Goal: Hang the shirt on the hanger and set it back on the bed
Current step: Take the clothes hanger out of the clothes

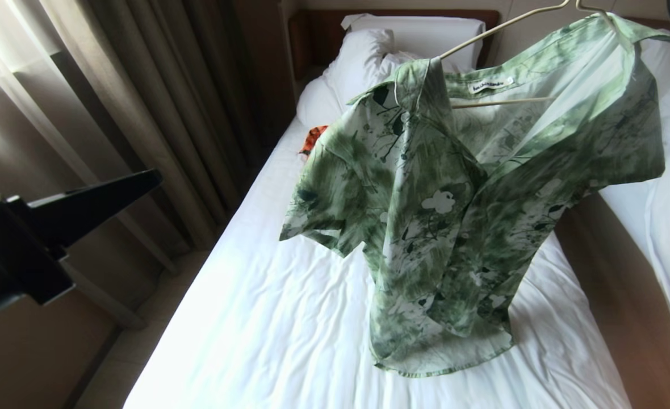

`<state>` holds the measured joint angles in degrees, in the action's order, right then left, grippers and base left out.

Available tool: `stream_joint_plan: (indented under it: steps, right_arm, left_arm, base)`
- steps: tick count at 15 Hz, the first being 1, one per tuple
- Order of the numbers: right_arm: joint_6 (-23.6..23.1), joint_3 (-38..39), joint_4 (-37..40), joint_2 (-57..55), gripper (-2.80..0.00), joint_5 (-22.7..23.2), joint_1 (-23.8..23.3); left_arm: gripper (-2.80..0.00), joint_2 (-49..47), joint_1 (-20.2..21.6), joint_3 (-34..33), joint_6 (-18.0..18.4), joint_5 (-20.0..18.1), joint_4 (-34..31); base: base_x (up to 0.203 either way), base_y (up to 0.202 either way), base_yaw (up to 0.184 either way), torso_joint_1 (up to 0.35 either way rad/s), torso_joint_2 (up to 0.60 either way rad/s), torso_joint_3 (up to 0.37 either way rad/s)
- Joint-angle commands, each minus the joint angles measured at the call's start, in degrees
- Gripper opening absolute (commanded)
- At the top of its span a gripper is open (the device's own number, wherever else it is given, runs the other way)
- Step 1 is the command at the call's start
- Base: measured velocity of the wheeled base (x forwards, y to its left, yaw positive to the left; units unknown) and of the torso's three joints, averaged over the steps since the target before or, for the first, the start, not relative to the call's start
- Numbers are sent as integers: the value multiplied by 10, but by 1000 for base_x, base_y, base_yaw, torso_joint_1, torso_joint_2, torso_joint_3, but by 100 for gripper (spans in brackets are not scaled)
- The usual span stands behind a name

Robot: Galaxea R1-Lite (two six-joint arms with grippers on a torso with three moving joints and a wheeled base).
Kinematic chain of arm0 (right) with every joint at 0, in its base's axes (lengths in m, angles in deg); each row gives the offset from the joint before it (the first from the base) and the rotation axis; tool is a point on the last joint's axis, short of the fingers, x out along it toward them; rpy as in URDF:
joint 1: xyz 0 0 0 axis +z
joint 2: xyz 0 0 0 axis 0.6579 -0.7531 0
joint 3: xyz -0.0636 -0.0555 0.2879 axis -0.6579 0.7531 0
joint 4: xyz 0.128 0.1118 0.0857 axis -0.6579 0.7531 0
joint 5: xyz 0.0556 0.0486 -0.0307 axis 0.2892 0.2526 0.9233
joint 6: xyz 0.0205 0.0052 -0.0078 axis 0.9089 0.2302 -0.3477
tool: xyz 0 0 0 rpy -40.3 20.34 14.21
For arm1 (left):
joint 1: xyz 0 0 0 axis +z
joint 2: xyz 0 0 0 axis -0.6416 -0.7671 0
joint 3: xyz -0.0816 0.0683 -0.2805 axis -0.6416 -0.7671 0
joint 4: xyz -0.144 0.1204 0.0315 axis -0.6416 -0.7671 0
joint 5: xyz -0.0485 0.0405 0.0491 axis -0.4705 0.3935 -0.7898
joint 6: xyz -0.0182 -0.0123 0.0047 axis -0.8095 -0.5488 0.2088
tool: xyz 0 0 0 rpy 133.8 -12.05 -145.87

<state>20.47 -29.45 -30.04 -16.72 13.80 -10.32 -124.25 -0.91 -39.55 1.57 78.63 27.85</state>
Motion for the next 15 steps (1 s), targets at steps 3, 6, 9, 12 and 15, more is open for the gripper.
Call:
stream_joint_plan:
  steps: [3, 6, 9, 12, 15]
  right_arm:
    - [1, -2, -30, -3, -280, -1, -2]
    - [2, -2, -56, -9, -280, -1, -2]
    - [8, -2, -56, -9, -280, -1, -1]
    - [8, -2, -56, -8, -280, 0, -1]
    - [8, 3, -56, -9, -280, -1, -1]
  left_arm:
    - [-280, 27, 1, -47, -2, 18, 6]
    - [-280, 46, 25, -65, -3, 22, 6]
    - [-280, 67, 32, -78, -5, 23, 3]
    - [-280, 80, 43, -95, -6, 22, 5]
    - [-280, 77, 43, -92, -6, 20, 4]
  base:
    - [0, 0, 0, 0, 0, 0]
    - [0, 0, 0, 0, 0, 0]
    - [0, 0, 0, 0, 0, 0]
    - [0, 0, 0, 0, 0, 0]
    - [0, 0, 0, 0, 0, 0]
